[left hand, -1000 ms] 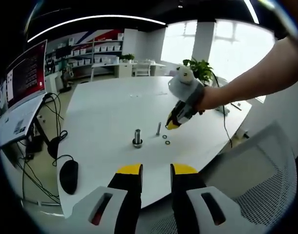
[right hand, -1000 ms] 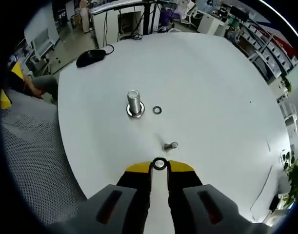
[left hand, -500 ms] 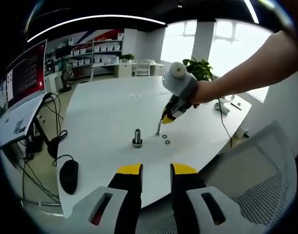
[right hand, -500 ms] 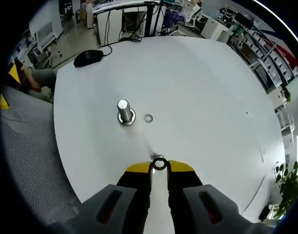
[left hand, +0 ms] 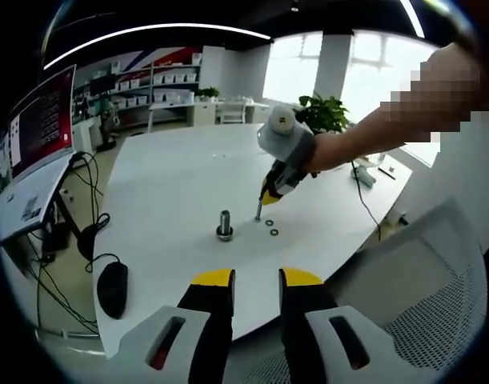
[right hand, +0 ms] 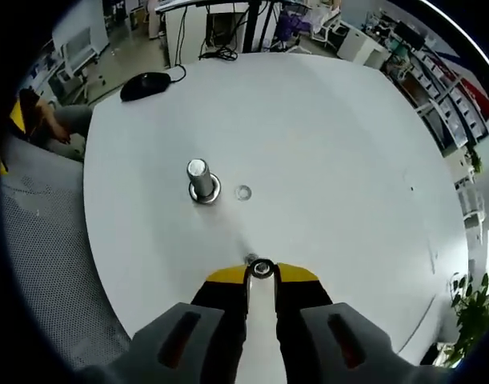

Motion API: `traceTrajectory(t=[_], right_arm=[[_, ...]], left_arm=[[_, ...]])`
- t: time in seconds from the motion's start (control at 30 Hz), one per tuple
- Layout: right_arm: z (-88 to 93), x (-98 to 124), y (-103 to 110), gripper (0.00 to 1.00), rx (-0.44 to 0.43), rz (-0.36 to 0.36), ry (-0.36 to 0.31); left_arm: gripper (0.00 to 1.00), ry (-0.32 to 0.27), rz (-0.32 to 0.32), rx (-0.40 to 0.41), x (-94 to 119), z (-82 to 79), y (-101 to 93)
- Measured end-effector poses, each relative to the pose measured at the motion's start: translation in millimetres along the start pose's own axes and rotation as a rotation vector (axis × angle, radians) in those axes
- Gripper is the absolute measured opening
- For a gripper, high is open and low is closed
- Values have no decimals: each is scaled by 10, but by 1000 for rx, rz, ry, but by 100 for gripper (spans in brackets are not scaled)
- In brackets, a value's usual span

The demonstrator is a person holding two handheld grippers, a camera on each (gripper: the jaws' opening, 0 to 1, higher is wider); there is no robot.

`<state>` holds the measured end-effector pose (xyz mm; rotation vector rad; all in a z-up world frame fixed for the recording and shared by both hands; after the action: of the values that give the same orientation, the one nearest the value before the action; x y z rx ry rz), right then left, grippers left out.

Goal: Place the washer onto the threaded stud by aligning its center hole with the stud, sliding it down to the base, and recovering from edge contact or off-axis alignment until the washer reaches the visible bottom stop.

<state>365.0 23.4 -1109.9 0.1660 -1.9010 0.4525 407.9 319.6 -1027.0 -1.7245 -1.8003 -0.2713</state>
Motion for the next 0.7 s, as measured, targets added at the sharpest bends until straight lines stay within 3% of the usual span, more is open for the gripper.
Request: traceTrajectory(t=[0.1, 0.17, 0.37, 0.5, 0.63, 0.7], right_arm=[[-19, -25, -2, 14, 10, -10, 5], [-27, 65, 106, 14, 18, -15, 12], [21, -170, -21, 14, 53, -40, 39], [23, -167, 17, 14, 61, -61, 61], [85, -349, -39, 14, 65, -78, 87], [83, -340, -14, 14, 56, -93, 96]], left_arm=[[19, 2, 0, -1, -1, 3, 4], [19, 4, 1, -2, -1, 5, 4], [18, 4, 3, -2, -3, 5, 2], [18, 5, 0, 0, -4, 5, 3], [18, 6, -3, 2, -4, 6, 9], [18, 7, -4, 3, -3, 8, 9]])
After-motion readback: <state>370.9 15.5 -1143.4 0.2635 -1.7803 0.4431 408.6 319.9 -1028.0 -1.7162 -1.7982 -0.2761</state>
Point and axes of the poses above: the point that each gripper's makers call its tool centre point, and the gripper's own axes: x roughly backward along the fingers, y roughly to its left, z roughly out of its underside, the point moved 8 cm from there along x, roughly backward along the fingers, and after that the axes turned 9 degrees about x, right-handed, at the moved point
